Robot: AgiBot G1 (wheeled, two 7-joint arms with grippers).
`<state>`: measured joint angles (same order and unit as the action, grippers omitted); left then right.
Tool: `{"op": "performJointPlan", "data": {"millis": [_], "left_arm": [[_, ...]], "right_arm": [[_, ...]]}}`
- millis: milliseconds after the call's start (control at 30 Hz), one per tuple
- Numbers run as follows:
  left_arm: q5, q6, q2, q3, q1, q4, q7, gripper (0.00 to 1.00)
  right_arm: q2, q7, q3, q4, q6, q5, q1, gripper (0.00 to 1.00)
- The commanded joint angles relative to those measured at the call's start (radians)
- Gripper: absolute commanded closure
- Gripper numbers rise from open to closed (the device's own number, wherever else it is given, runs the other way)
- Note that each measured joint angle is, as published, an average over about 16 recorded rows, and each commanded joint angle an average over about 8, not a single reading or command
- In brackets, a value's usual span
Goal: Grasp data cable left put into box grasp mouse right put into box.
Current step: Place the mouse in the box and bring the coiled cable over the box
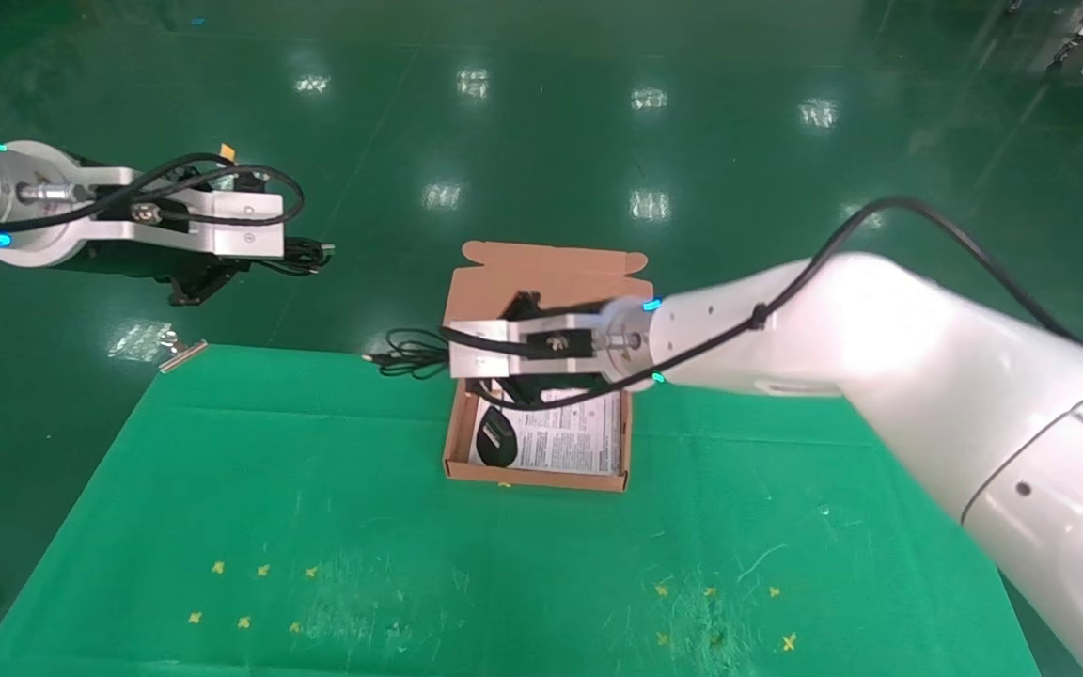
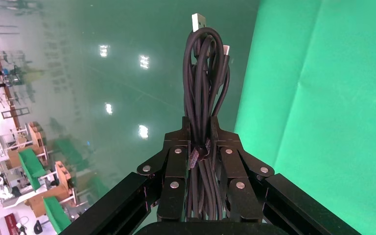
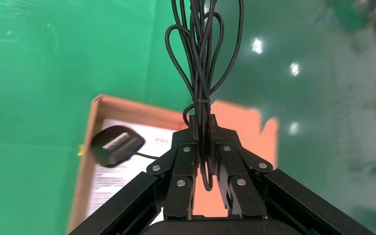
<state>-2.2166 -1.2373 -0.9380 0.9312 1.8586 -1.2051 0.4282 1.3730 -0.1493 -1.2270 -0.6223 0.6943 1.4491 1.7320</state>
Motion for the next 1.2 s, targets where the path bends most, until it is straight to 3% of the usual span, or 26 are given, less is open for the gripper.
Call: {"op": "performJointPlan", "data": {"millis": [33, 400, 433, 667, 700, 1200], "left_arm": [[0.0, 0.0, 0.0, 0.0, 0.0, 0.0, 0.0, 1.0], [0.0, 0.0, 0.0, 0.0, 0.0, 0.0, 0.0, 1.0], [0.0, 0.0, 0.0, 0.0, 0.0, 0.0, 0.0, 1.0], [0.0, 0.0, 0.0, 0.0, 0.0, 0.0, 0.0, 1.0], [0.0, 0.0, 0.0, 0.0, 0.0, 0.0, 0.0, 1.0], [0.025, 0.053, -0.039, 0.001, -0.043, 0.02, -0.011, 1.0]], "right_arm": [[0.0, 0.022, -0.023, 0.009, -0.019, -0.018, -0.01, 1.0], [-0.001, 0.216, -0.11, 0.115, -0.067, -0.075, -0.039, 1.0], [-0.001, 0.23, -0.116, 0.116, -0.068, -0.078, -0.039, 0.94], [-0.001, 0.269, -0.153, 0.109, -0.074, -0.087, -0.038, 0.07], [-0.001, 0.27, -0.155, 0.109, -0.074, -0.088, -0.038, 0.0], [-0.057, 0.281, -0.156, 0.048, -0.095, -0.082, -0.027, 0.0]]}}
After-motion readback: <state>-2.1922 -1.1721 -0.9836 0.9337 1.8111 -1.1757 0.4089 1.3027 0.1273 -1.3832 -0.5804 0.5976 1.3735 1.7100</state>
